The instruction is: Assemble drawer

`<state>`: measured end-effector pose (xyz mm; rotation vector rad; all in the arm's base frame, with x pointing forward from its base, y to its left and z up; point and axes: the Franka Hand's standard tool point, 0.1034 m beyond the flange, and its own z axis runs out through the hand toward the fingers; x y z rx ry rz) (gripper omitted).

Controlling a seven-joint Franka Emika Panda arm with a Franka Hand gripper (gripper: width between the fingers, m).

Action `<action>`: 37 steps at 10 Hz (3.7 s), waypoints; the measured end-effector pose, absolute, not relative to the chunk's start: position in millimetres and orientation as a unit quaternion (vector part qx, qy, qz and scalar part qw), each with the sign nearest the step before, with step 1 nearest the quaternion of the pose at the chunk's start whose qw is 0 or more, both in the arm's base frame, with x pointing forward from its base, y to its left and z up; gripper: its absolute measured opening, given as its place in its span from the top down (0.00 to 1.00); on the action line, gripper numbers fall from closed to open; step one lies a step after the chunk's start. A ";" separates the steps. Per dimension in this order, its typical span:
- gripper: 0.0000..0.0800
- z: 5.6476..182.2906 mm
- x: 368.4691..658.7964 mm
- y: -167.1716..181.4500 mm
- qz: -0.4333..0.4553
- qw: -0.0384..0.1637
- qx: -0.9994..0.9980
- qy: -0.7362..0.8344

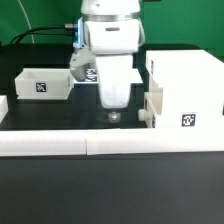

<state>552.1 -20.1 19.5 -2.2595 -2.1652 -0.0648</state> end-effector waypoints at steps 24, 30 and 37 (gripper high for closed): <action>0.19 60.7 452.8 -113.7 -0.078 0.008 -0.997 -0.016; 0.19 49.5 428.4 -105.2 -0.056 0.014 -0.998 -0.016; 0.19 7.6 387.4 -88.5 -0.028 0.016 -0.999 -0.025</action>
Offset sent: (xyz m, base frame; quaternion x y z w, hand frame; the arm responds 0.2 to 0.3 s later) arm -0.0261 -0.0159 -0.0089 0.0204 0.0479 0.0256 0.9983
